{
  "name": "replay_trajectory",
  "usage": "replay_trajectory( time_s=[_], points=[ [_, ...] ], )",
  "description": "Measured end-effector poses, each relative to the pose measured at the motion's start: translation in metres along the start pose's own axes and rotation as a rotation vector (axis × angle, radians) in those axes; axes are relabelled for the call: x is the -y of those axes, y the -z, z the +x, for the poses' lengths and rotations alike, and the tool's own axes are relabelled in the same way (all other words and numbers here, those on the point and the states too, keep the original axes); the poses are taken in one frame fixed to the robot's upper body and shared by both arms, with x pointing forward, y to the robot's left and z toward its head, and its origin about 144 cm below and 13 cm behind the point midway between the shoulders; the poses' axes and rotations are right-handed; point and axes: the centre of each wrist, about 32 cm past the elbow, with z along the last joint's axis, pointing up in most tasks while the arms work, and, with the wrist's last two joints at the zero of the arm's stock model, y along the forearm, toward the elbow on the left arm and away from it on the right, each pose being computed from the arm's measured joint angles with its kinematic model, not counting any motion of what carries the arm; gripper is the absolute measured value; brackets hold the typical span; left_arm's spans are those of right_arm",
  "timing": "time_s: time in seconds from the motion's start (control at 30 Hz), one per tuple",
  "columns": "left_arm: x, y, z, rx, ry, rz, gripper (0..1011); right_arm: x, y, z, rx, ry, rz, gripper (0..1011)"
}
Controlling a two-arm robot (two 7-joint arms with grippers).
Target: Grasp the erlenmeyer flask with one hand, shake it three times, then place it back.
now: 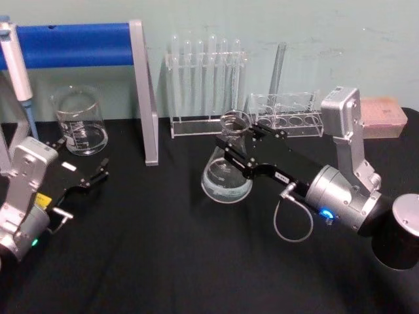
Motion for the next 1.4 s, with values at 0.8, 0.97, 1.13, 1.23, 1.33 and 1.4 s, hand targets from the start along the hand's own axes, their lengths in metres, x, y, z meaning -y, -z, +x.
replay_trajectory(
  time_s=[0.8, 0.97, 1.13, 1.23, 1.33, 1.4],
  points=[
    [0.0, 0.0, 0.0, 0.0, 0.0, 0.0, 1001, -0.008, 0.002, 0.0, 0.0, -0.049, -0.02, 452],
    [0.0, 0.0, 0.0, 0.0, 0.0, 0.0, 1001, -0.011, 0.007, 0.002, 0.002, -0.056, -0.033, 453],
    [0.0, 0.0, 0.0, 0.0, 0.0, 0.0, 1001, -0.013, 0.014, 0.004, 0.009, -0.065, -0.046, 453],
    [0.0, 0.0, 0.0, 0.0, 0.0, 0.0, 1001, -0.013, 0.018, 0.005, 0.008, -0.074, -0.053, 453],
    [0.0, 0.0, 0.0, 0.0, 0.0, 0.0, 1001, -0.013, 0.021, 0.005, 0.005, -0.08, -0.059, 453],
    [0.0, 0.0, 0.0, 0.0, 0.0, 0.0, 1001, -0.013, 0.025, 0.006, 0.004, -0.086, -0.065, 452]
  ],
)
